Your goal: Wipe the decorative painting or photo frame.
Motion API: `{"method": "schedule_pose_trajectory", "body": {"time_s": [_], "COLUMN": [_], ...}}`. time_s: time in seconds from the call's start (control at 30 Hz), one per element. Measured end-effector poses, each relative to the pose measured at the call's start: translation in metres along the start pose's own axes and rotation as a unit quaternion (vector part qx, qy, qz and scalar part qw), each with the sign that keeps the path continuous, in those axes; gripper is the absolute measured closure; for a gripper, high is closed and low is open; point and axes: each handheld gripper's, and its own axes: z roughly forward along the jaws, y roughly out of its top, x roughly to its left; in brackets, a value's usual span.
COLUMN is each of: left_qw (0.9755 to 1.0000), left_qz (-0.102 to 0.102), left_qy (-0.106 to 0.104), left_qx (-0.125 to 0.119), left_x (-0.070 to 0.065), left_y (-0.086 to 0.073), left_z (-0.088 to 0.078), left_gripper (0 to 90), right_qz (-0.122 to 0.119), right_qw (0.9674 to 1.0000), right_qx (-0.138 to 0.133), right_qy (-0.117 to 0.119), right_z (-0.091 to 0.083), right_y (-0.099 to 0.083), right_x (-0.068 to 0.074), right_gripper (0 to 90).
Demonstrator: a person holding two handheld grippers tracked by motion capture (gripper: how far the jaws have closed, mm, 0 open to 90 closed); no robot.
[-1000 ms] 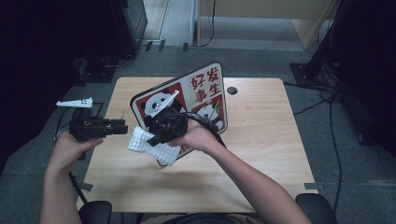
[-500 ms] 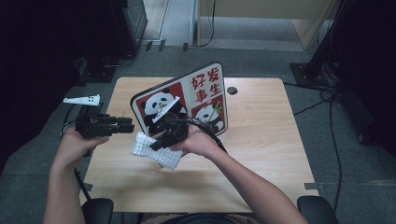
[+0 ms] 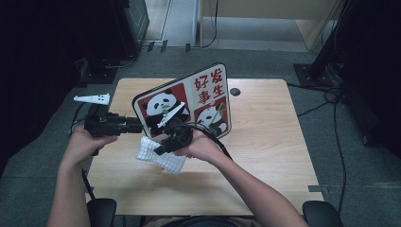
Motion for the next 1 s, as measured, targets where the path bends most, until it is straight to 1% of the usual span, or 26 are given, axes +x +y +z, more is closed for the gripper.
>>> {"method": "schedule_pose_trajectory", "body": {"time_s": [0.17, 0.2, 0.33, 0.43, 0.6, 0.63, 0.7, 0.73, 0.77, 0.83, 0.93, 1.0], "left_qw": [1.0000, 1.0000, 0.9998, 0.9997, 0.9996, 0.9996, 0.9994, 0.9993, 0.9993, 0.9993, 0.9994, 0.9994], "left_qz": [-0.003, -0.005, -0.018, -0.021, -0.023, -0.024, -0.029, -0.033, -0.034, -0.033, -0.032, -0.032], "left_qy": [0.003, 0.004, -0.001, -0.001, -0.001, 0.000, 0.001, -0.001, -0.002, -0.003, -0.002, -0.003], "left_qx": [0.003, 0.003, 0.007, 0.008, 0.015, 0.017, 0.017, 0.017, 0.017, 0.015, 0.016, 0.016], "left_x": [0.003, 0.003, 0.007, 0.008, 0.010, 0.011, 0.012, 0.013, 0.014, 0.014, 0.014, 0.014], "left_y": [0.001, 0.001, -0.001, -0.001, -0.001, -0.002, -0.003, -0.003, -0.003, -0.004, -0.004, -0.004], "left_z": [0.005, 0.006, 0.010, 0.014, 0.020, 0.021, 0.022, 0.022, 0.021, 0.022, 0.022, 0.022], "left_gripper": [58.5, 58.9, 63.7, 65.1, 68.0, 68.6, 71.4, 72.5, 73.6, 74.0, 74.3, 74.3], "right_qz": [0.001, 0.004, -0.002, -0.004, 0.002, -0.001, 0.007, 0.004, 0.008, 0.002, 0.013, 0.015], "right_qw": [1.0000, 1.0000, 1.0000, 1.0000, 1.0000, 1.0000, 0.9999, 0.9999, 0.9999, 0.9998, 0.9997, 0.9997], "right_qx": [0.001, 0.002, 0.001, 0.003, 0.009, 0.008, 0.010, 0.010, 0.012, 0.010, 0.016, 0.017], "right_qy": [-0.002, -0.001, -0.005, -0.005, -0.004, -0.005, -0.004, -0.007, -0.009, -0.014, -0.014, -0.014], "right_z": [0.003, 0.003, 0.006, 0.008, 0.012, 0.013, 0.014, 0.016, 0.017, 0.019, 0.022, 0.024], "right_y": [-0.003, -0.004, -0.008, -0.010, -0.015, -0.017, -0.019, -0.021, -0.022, -0.026, -0.032, -0.034], "right_x": [-0.001, 0.000, -0.002, -0.002, -0.005, -0.006, -0.007, -0.009, -0.009, -0.011, -0.014, -0.015], "right_gripper": [80.3, 80.3, 80.1, 80.2, 80.3, 80.3, 80.3, 80.3, 80.3, 80.3, 80.4, 80.4]}}
